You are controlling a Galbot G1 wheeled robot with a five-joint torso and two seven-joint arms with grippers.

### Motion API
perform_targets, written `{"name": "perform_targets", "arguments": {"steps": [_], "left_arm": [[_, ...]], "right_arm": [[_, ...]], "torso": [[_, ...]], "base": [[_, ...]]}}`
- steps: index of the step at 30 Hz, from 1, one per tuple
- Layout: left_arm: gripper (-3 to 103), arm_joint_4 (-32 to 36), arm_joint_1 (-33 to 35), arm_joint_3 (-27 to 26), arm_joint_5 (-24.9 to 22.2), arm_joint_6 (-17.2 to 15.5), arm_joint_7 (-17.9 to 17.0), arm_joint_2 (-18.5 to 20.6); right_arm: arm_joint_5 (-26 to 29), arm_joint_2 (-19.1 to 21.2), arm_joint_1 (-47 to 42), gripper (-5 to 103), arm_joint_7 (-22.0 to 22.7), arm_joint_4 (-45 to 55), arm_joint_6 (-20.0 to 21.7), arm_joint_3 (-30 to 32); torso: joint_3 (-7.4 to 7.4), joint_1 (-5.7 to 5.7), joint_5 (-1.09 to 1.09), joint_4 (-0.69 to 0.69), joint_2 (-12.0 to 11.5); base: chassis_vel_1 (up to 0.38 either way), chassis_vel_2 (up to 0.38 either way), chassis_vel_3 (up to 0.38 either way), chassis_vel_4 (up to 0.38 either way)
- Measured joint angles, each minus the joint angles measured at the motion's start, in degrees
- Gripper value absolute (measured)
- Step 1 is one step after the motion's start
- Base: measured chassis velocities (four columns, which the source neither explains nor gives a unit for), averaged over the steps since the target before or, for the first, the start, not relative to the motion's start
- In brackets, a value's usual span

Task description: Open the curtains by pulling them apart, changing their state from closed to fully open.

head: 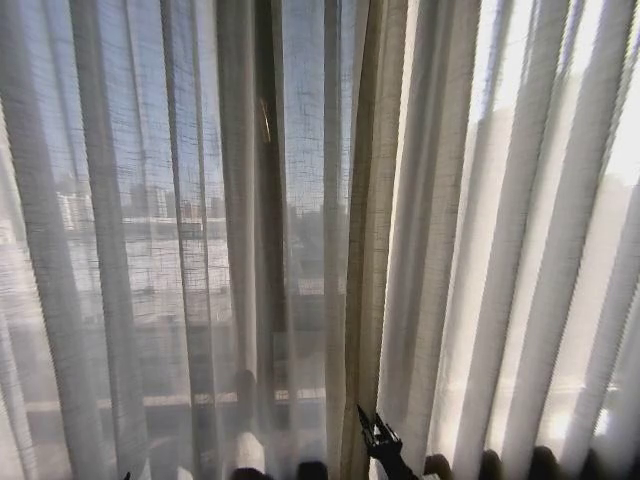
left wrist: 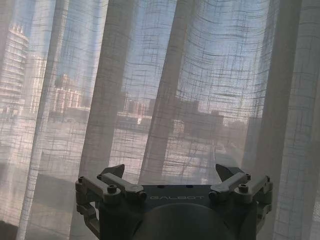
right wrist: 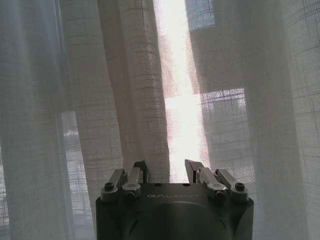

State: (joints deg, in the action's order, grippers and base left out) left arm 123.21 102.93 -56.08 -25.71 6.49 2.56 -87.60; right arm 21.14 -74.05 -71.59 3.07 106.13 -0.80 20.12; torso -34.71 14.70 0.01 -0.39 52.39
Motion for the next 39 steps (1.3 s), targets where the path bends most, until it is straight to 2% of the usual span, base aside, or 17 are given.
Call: {"name": "perform_targets", "arguments": {"steps": [2,4,5,6,7,9,10,11,12,18,27,29,32,34,37,38,39], "left_arm": [[100,-0.2,-0.1,-0.2,-0.2,0.0,0.0,0.2],[100,-0.5,-0.3,-0.5,-0.5,0.0,-0.1,0.5],[100,-0.5,-0.3,-0.5,-0.5,0.0,-0.1,0.5],[100,-0.6,-0.3,-0.6,-0.6,0.0,-0.1,0.5],[100,-0.6,-0.3,-0.6,-0.6,0.0,-0.1,0.5],[100,-0.8,-0.2,-0.6,-0.7,0.0,-0.2,0.4],[100,-0.8,-0.2,-0.6,-0.7,0.0,-0.2,0.4],[100,-0.9,-0.2,-0.7,-0.8,0.0,-0.2,0.4],[100,-0.9,-0.2,-0.9,-1.1,0.0,-0.1,0.4],[100,-1.5,-0.3,-1.1,-1.6,0.3,0.1,0.3],[100,-1.5,0.2,-1.5,-1.9,1.0,0.4,0.1],[100,-1.6,0.5,-1.8,-2.0,1.3,0.7,-0.1],[100,-1.6,0.6,-1.9,-2.1,1.4,0.9,-0.2],[100,-1.8,0.7,-2.0,-2.1,1.7,1.1,-0.3],[100,-1.8,0.7,-2.0,-2.1,1.8,1.1,-0.4],[100,-1.8,0.7,-2.0,-2.1,1.8,1.2,-0.5],[100,-1.7,0.7,-1.9,-2.0,1.8,1.2,-0.7]], "right_arm": [[1.2,0.4,0.2,47,0.2,0.6,0.6,0.0],[1.8,0.8,-1.2,57,-0.7,2.9,1.2,-0.3],[1.8,0.8,-1.2,57,-0.7,2.9,1.2,-0.3],[1.2,0.6,-2.2,63,-1.2,3.8,1.2,-0.4],[1.2,0.6,-2.2,63,-1.2,3.8,1.2,-0.4],[-0.6,-0.1,-4.0,74,-1.5,5.0,1.1,-0.3],[-0.6,-0.1,-4.0,74,-1.5,5.0,1.1,-0.3],[-1.6,-0.4,-4.6,79,-1.6,5.4,0.6,0.2],[-2.4,-0.3,-5.3,90,-1.6,6.0,0.2,1.3],[-2.5,0.9,-4.7,100,-0.9,6.1,-0.1,3.4],[-1.5,0.9,-1.8,99,1.5,6.1,0.2,2.8],[-1.3,1.1,-1.5,91,1.8,6.3,0.2,3.7],[-1.2,1.2,-1.5,86,1.8,6.8,0.3,4.5],[-0.6,1.9,-2.6,76,1.8,8.8,0.2,6.3],[-0.5,2.0,-2.8,70,1.8,9.3,0.3,6.7],[-0.3,2.2,-3.2,65,1.7,9.8,0.2,7.2],[-0.3,2.2,-3.3,54,1.6,10.2,0.3,7.4]], "torso": [[0.0,0.0,0.0,0.0,0.0],[0.0,0.0,0.0,-0.01,0.0],[0.0,0.0,0.0,-0.01,0.0],[0.0,0.0,0.0,-0.01,0.0],[0.0,0.0,0.0,-0.01,0.0],[0.0,0.0,0.0,-0.01,0.0],[0.0,0.0,0.0,-0.01,0.0],[0.0,0.0,0.0,0.0,0.0],[0.0,0.0,0.0,-0.01,0.0],[0.0,0.0,0.0,-0.01,0.0],[0.0,0.0,-0.01,0.0,0.0],[0.0,0.0,-0.01,0.0,0.0],[0.0,0.0,-0.01,0.0,0.0],[0.0,0.0,-0.01,-0.02,0.0],[0.0,0.0,-0.01,-0.02,0.0],[0.0,0.0,-0.01,-0.02,0.0],[0.0,0.0,-0.01,-0.01,0.0]], "base": [[0.0,0.0,0.0,0.0],[0.0,0.0,0.0,0.0],[0.0,0.0,0.0,0.0],[0.0,0.0,0.0,0.0],[0.0,0.0,0.0,0.0],[0.0,0.0,0.0,0.0],[0.0,0.0,0.0,0.0],[0.0,0.0,0.0,0.0],[0.0,0.0,0.0,0.0],[0.0,0.0,0.0,0.0],[0.0,0.0,0.0,0.0],[0.0,0.0,0.0,0.0],[0.0,0.0,0.0,0.0],[0.0,0.0,0.0,0.0],[0.0,0.0,0.0,0.0],[0.0,0.0,0.0,0.0],[0.0,0.0,0.0,0.0]]}}
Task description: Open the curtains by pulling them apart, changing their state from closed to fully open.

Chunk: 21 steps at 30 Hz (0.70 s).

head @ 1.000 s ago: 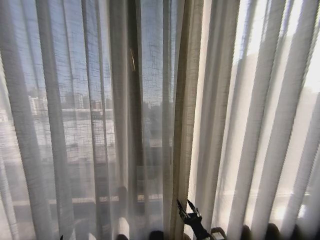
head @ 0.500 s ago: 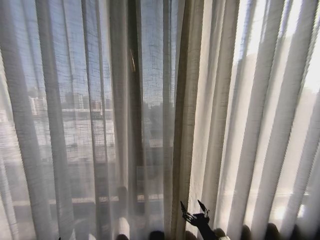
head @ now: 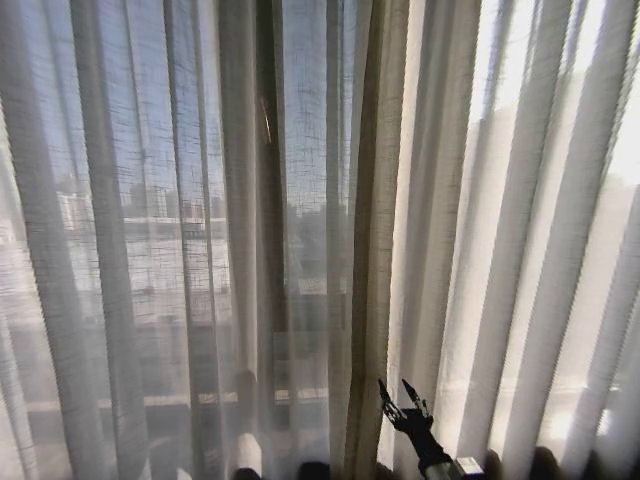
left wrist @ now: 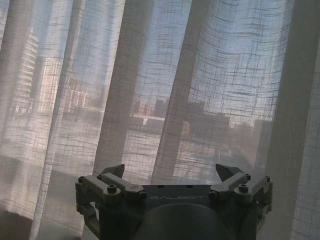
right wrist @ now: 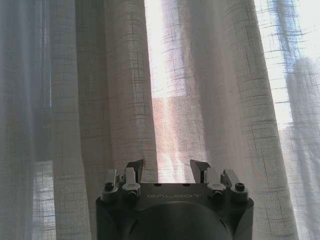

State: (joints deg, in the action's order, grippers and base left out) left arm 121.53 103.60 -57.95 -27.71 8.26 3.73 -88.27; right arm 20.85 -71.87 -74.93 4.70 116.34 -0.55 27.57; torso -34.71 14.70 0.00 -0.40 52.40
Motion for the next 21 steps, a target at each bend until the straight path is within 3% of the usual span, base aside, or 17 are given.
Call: {"name": "perform_targets", "arguments": {"steps": [2,3,6,10,12,18,20,21], "left_arm": [[100,0.1,0.0,0.1,0.1,0.0,0.0,-0.1],[100,0.2,0.0,0.1,0.1,0.0,0.0,-0.1],[100,0.2,0.0,0.1,0.2,0.0,0.0,-0.1],[100,0.2,0.0,0.1,0.2,0.0,0.0,-0.1],[100,0.2,0.1,0.1,0.2,0.0,0.0,-0.1],[100,0.1,0.2,-0.2,0.1,0.2,0.1,-0.1],[100,0.1,0.2,-0.2,0.1,0.2,0.1,-0.1],[100,0.1,0.3,-0.3,0.0,0.2,0.1,-0.1]], "right_arm": [[0.0,0.0,-0.1,54,-0.1,0.2,0.0,0.1],[0.0,0.0,-0.3,42,-0.1,0.5,0.0,0.0],[-0.3,-0.2,-1.0,32,-0.3,1.0,0.1,-1.0],[-1.3,-0.9,-1.5,31,-0.3,1.1,0.5,-2.8],[-1.6,-1.2,-1.5,41,-0.3,1.1,0.7,-3.8],[-2.1,-1.5,-1.3,49,-0.3,0.6,1.2,-5.2],[-2.1,-1.7,-1.1,49,-0.2,0.2,1.3,-5.3],[-2.0,-1.9,-1.0,40,-0.1,-0.1,1.4,-5.3]], "torso": [[0.0,0.0,0.0,0.0,0.0],[0.0,0.0,0.0,0.0,0.0],[0.0,0.01,0.0,0.0,0.0],[0.0,0.0,0.0,0.0,0.0],[0.0,0.0,0.01,0.01,0.0],[0.0,0.0,0.01,0.0,0.0],[0.0,0.0,0.0,0.0,0.0],[0.0,0.0,0.01,0.01,0.0]], "base": [[0.0,0.0,0.0,0.0],[0.0,0.0,0.0,0.0],[0.0,0.0,0.0,0.0],[0.0,0.0,0.0,0.0],[0.0,0.0,0.0,0.0],[0.0,0.0,0.0,0.0],[0.0,0.0,0.0,0.0],[0.0,0.0,0.0,0.0]]}}
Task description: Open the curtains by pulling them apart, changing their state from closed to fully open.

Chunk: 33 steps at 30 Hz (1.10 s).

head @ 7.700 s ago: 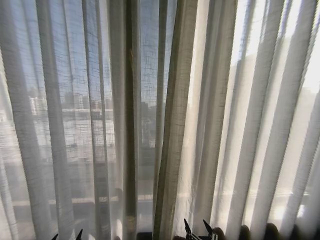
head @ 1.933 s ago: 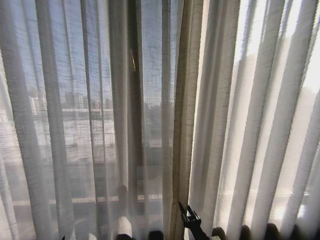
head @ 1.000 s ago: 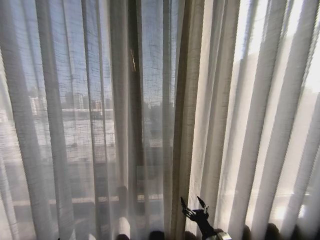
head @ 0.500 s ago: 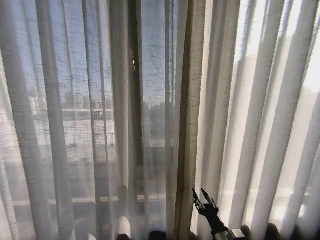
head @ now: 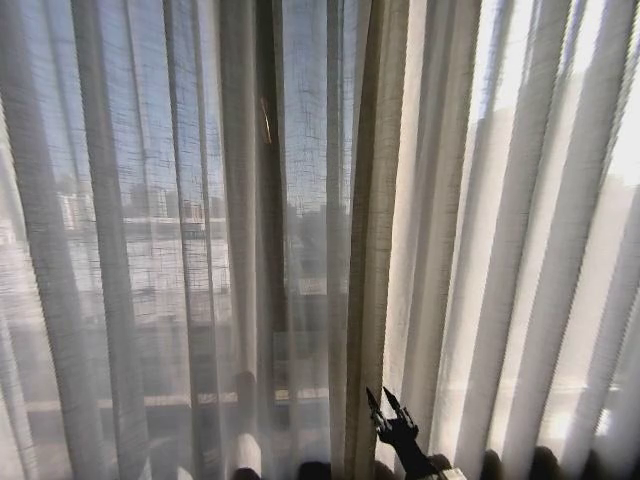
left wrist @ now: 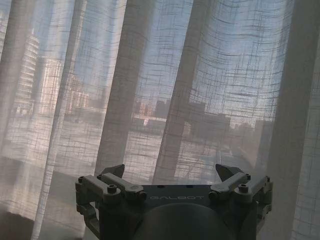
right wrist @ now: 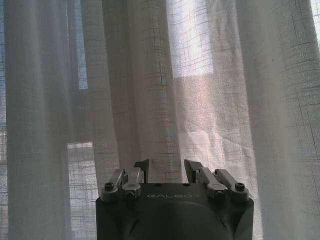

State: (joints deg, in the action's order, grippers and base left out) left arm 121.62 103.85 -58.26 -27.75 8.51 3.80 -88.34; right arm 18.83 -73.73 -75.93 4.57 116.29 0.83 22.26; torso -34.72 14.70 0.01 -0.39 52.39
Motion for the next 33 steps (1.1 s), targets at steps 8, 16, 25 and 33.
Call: {"name": "perform_targets", "arguments": {"steps": [8,16,25,33], "left_arm": [[100,-0.2,-0.2,-0.1,-0.3,0.0,0.0,0.2],[100,-0.6,0.0,-0.1,-0.4,0.4,0.1,0.2],[100,-0.4,0.2,-0.2,-0.4,0.6,0.1,0.1],[100,-0.7,0.7,-0.5,-0.8,1.5,0.6,-0.1]], "right_arm": [[0.2,-0.2,0.3,18,0.0,-0.6,0.3,-0.4],[0.1,-0.5,0.1,0,0.1,-0.7,0.3,-0.8],[0.5,-0.4,0.0,0,0.2,-0.4,0.3,0.4],[4.1,1.2,-2.5,0,-0.5,0.3,-0.6,9.9]], "torso": [[0.0,0.0,-0.01,-0.01,0.0],[0.0,0.0,0.0,-0.01,0.0],[0.0,0.0,-0.01,0.0,0.0],[0.0,0.0,-0.01,-0.03,0.0]], "base": [[0.0,0.0,0.0,0.0],[0.0,0.0,0.0,0.0],[0.0,0.0,0.0,0.0],[0.0,0.0,0.0,0.0]]}}
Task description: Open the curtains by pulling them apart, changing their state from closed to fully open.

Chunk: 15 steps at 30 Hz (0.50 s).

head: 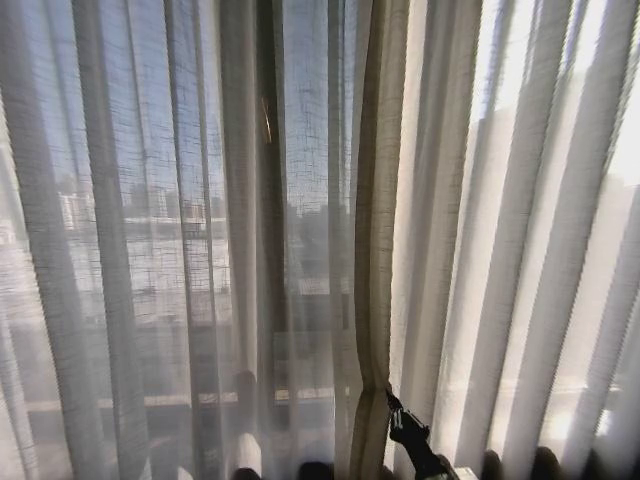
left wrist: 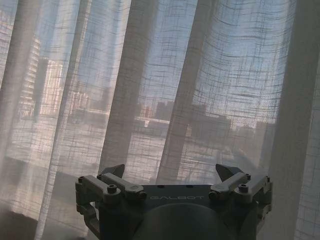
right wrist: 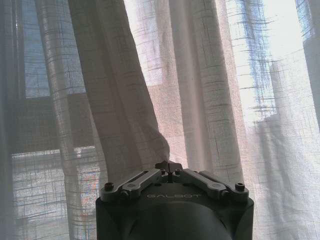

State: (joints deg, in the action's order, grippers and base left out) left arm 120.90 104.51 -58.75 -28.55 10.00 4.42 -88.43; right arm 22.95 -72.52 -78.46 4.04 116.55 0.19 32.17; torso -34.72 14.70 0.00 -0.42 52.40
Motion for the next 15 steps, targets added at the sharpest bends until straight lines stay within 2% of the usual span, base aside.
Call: {"name": "perform_targets", "arguments": {"steps": [9,15], "left_arm": [[100,0.8,0.2,-0.1,-0.6,0.1,0.2,0.1],[100,0.8,0.4,-0.4,-1.0,0.2,0.2,0.4]], "right_arm": [[4.4,1.9,0.3,0,0.1,-1.1,0.1,8.5],[4.6,3.0,1.4,0,0.2,-3.3,0.1,11.1]], "torso": [[0.0,0.0,0.0,0.02,0.0],[0.0,0.0,0.0,0.02,0.0]], "base": [[0.0,0.0,0.0,0.0],[0.0,0.0,0.0,0.0]]}}
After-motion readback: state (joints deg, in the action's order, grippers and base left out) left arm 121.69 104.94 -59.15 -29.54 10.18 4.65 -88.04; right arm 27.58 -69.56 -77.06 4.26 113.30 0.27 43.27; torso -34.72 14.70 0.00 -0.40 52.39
